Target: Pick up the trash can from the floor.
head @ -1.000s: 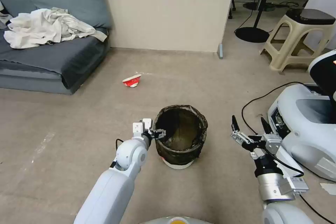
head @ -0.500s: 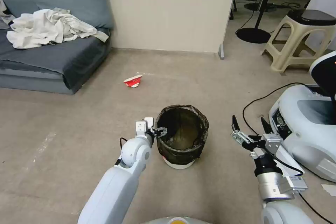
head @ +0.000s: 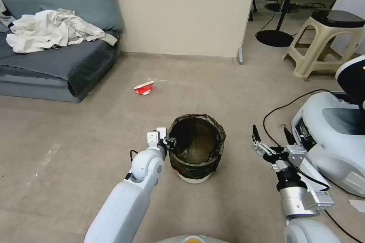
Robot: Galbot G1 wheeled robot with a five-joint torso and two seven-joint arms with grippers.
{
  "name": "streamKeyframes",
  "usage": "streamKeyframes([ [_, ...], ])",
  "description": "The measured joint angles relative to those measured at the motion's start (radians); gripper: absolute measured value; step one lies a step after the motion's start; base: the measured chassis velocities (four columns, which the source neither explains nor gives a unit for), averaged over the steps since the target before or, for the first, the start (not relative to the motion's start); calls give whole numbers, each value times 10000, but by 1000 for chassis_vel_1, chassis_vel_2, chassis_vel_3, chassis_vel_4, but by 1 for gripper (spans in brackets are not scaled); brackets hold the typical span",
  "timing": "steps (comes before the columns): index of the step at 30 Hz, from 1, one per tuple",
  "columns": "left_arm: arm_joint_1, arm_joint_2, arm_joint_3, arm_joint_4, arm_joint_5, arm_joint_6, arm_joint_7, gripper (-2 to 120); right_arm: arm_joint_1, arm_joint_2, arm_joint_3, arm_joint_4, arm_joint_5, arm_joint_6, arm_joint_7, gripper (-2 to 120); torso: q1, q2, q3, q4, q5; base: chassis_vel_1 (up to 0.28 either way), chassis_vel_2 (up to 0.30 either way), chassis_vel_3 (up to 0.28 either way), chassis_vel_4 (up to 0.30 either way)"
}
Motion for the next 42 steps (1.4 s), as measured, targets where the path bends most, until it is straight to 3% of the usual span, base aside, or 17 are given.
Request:
streamKeyframes([
  [3, 10, -32, 3, 4, -49, 0, -23, 6, -1, -16, 1, -7, 0, -2, 7, 100, 0, 0, 0, 0, -1, 0, 0, 0, 0],
  [5, 19, -37, 3, 3, -58, 0, -22, 5, -5, -20, 6, -7, 0, -2, 10, 100, 0, 0, 0, -1, -1, 0, 0, 0, 0],
  [16, 208, -33, -149, -279, -167, 3, -23, 5, -29, -24, 3, 3, -3, 20, 20, 100, 0, -1, 3, 0, -3, 0, 0, 0, 0],
  [42, 871, 313, -1359, -2346, -1529, 35, -159, 1, -186, -162, -1, 308, -13, 4, 46, 100, 2, -3, 2, 1, -1, 0, 0, 0, 0],
])
